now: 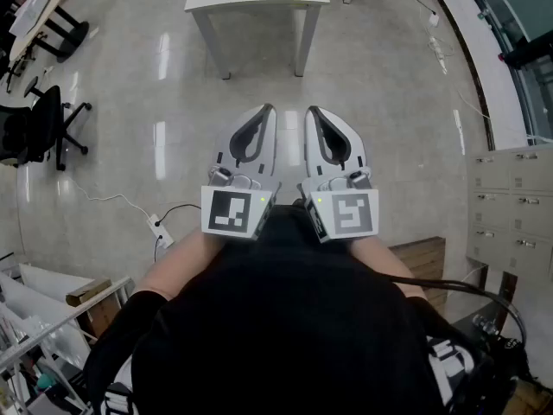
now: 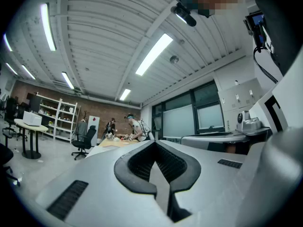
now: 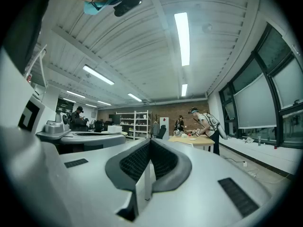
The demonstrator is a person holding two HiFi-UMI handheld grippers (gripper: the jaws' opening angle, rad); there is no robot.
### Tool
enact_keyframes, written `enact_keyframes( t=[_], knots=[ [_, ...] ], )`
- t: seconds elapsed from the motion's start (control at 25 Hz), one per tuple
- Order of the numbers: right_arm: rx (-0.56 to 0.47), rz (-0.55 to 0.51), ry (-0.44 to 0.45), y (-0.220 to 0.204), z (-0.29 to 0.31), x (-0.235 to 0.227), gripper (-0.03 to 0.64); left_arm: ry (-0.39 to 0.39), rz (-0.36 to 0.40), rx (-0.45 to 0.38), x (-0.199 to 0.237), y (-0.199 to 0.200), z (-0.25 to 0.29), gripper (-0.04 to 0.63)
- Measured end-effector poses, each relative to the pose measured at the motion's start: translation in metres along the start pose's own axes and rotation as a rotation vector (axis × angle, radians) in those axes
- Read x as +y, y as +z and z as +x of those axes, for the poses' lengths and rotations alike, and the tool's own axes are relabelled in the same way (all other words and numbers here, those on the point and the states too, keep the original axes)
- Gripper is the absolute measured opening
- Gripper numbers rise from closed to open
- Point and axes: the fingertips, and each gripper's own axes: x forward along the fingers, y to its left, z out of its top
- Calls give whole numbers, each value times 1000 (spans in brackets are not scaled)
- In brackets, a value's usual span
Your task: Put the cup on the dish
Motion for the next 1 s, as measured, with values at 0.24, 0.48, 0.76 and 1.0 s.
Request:
enact_keyframes(
  t=[0.24, 0.48, 0.76, 1.0],
  knots=[
    [-23, -1, 20, 3, -4, -6, 13, -4, -1, 46, -12, -6, 4, 6],
    [-30, 15, 47, 3, -10, -17, 14, 2, 4, 20, -30, 2, 9, 6],
    [-32, 75, 77, 1, -24, -41, 13, 26, 15, 26, -52, 3, 13, 6],
    [-33, 67, 90, -9, -43, -57, 13, 37, 26, 30, -80, -3, 16, 6]
  ],
)
